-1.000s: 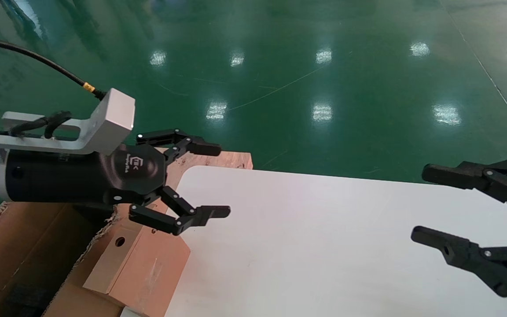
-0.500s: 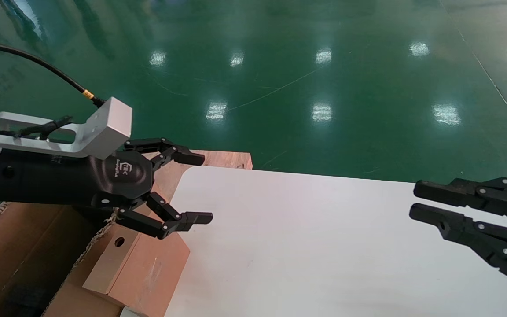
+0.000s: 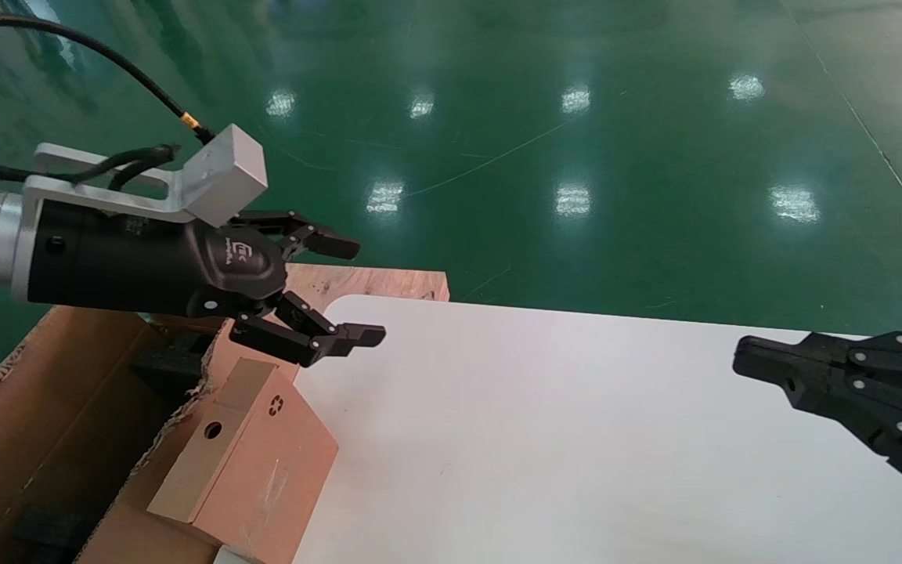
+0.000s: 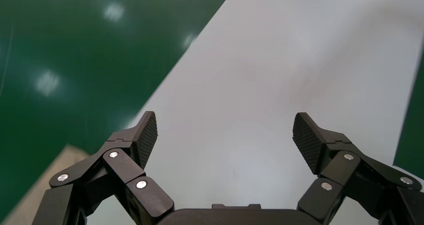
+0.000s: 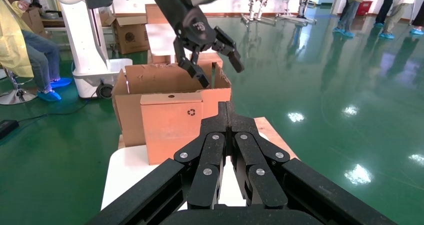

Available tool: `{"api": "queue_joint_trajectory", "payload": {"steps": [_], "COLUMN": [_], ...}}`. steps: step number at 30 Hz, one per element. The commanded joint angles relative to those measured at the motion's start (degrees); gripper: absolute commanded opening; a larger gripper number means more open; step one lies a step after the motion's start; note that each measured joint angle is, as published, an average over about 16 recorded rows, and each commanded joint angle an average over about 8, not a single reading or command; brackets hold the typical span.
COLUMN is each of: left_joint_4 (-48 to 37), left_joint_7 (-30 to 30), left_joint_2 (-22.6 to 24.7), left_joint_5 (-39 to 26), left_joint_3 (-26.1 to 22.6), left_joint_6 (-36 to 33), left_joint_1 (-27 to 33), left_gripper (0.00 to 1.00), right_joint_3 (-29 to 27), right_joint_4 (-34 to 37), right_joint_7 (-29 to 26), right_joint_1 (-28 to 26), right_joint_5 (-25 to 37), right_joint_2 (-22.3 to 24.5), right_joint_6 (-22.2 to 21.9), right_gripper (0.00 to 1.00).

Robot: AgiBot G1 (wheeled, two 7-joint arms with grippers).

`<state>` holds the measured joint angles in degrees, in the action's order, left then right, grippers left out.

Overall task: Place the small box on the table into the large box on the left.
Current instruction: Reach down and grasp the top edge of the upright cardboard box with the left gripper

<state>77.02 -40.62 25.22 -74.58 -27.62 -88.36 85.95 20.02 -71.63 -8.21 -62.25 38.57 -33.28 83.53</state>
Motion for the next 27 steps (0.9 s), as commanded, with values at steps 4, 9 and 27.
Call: {"api": "queue_joint_trajectory", "payload": {"steps": [4, 9, 27], "left_joint_4": [0.3, 0.4, -0.7], "left_joint_7": [-7.6, -12.8, -19.0], "left_joint_2": [0.1, -0.4, -0.8], "left_joint_5": [-6.3, -11.5, -11.6], "left_joint_3": [-4.1, -10.5, -21.4], "left_joint_6": [-1.3, -2.2, -1.4], "left_joint_1": [4.2, 8.3, 14.5], "left_gripper": [1.00, 1.00, 1.00], "right_joint_3": [0.0, 0.0, 0.0], "right_joint_4": [0.0, 0.0, 0.0], "right_joint_7": [0.0, 0.0, 0.0], "right_joint_1": [0.0, 0.0, 0.0], "right_joint_5": [0.0, 0.0, 0.0], "right_joint_2": [0.0, 0.0, 0.0], "right_joint_6": [0.0, 0.0, 0.0], "right_gripper": [0.00, 0.00, 0.00]}}
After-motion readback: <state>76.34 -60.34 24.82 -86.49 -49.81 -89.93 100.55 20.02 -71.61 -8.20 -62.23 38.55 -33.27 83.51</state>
